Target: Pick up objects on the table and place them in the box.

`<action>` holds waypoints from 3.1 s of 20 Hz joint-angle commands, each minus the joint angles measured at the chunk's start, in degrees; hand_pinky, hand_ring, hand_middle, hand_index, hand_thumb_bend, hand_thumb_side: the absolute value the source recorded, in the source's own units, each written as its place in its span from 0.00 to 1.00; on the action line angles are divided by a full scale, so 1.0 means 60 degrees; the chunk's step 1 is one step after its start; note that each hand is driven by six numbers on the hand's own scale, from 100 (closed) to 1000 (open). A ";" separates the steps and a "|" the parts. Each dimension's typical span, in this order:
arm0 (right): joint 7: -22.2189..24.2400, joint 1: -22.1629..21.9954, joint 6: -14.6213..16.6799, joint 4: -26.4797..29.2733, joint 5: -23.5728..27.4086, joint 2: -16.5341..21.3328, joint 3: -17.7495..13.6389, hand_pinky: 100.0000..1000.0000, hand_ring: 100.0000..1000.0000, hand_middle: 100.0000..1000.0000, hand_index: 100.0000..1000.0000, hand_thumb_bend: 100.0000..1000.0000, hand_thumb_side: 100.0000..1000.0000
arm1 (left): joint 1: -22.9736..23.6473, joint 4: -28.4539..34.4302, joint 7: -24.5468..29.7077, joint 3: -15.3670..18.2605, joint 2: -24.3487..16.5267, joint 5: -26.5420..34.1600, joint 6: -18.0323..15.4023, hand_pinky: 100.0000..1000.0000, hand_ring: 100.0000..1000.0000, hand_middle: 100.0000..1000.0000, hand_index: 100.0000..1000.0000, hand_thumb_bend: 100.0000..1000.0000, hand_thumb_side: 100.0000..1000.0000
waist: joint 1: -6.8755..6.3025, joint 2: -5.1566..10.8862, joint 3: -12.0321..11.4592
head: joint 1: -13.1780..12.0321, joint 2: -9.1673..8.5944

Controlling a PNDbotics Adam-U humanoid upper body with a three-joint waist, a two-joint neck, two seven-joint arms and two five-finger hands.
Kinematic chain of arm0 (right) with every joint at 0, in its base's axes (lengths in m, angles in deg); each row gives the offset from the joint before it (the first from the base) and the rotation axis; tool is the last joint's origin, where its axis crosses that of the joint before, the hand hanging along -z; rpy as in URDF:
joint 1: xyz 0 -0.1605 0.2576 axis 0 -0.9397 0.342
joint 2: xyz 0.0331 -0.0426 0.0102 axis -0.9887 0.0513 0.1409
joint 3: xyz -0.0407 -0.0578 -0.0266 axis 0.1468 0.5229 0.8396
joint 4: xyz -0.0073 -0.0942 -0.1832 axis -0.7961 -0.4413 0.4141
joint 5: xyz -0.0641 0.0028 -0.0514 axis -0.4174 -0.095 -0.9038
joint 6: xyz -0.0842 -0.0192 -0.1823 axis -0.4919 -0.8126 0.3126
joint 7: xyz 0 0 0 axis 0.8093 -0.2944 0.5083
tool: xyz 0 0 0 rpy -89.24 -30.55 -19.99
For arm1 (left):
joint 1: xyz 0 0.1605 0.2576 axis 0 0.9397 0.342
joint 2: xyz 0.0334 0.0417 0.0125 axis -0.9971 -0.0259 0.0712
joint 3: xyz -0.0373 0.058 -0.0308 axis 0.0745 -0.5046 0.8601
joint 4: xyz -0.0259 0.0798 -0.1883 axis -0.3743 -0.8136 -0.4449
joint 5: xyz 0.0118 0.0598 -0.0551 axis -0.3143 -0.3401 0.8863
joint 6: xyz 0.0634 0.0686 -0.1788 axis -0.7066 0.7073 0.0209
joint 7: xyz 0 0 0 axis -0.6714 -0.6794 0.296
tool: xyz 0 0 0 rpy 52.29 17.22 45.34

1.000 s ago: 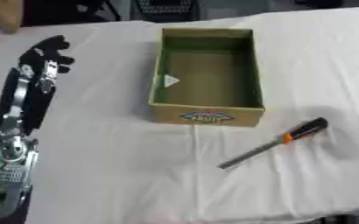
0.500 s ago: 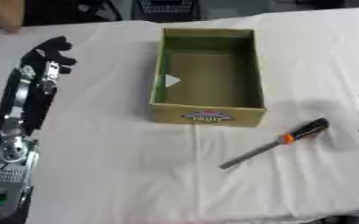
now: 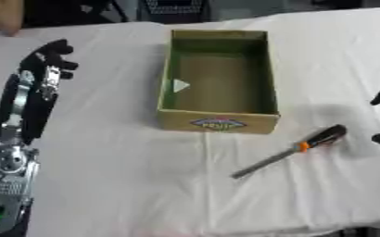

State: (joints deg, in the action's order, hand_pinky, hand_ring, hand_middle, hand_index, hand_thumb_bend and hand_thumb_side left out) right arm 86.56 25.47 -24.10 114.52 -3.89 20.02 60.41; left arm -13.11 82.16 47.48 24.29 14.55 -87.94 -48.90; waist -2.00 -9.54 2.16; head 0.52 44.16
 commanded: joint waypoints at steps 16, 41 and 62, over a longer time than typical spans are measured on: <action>0.0348 0.1167 0.0356 -0.0950 -0.0488 -0.0430 0.0510 0.56 0.62 0.67 0.75 0.41 0.40 | 0.0002 0.0198 0.0072 -0.0073 -0.0122 0.0067 -0.0030 0.67 0.69 0.76 0.88 0.02 1.00 | 0.0041 0.0127 -0.0090 | 0.0160 -0.0007; 0.0649 0.1823 0.0680 -0.2116 -0.1130 -0.0977 0.1125 0.56 0.61 0.66 0.75 0.41 0.37 | 0.0002 0.0209 0.0132 -0.0124 -0.0075 0.0084 -0.0048 0.67 0.69 0.76 0.88 0.02 1.00 | 0.0072 0.0116 -0.0256 | 0.0232 -0.0007; 0.0420 0.1581 0.0921 -0.1681 -0.2019 -0.0853 0.1403 0.57 0.63 0.66 0.70 0.37 0.38 | 0.0019 0.0226 0.0145 -0.0138 -0.0094 0.0084 -0.0047 0.67 0.69 0.76 0.88 0.01 1.00 | 0.0078 0.0124 -0.0238 | 0.0194 -0.0007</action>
State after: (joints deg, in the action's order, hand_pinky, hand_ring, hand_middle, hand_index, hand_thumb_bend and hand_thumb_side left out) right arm 89.41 34.95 -18.74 103.29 -15.00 13.13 68.46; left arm -12.70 82.17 48.25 23.58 14.56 -87.74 -49.11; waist -1.58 -9.54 0.72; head 1.50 44.16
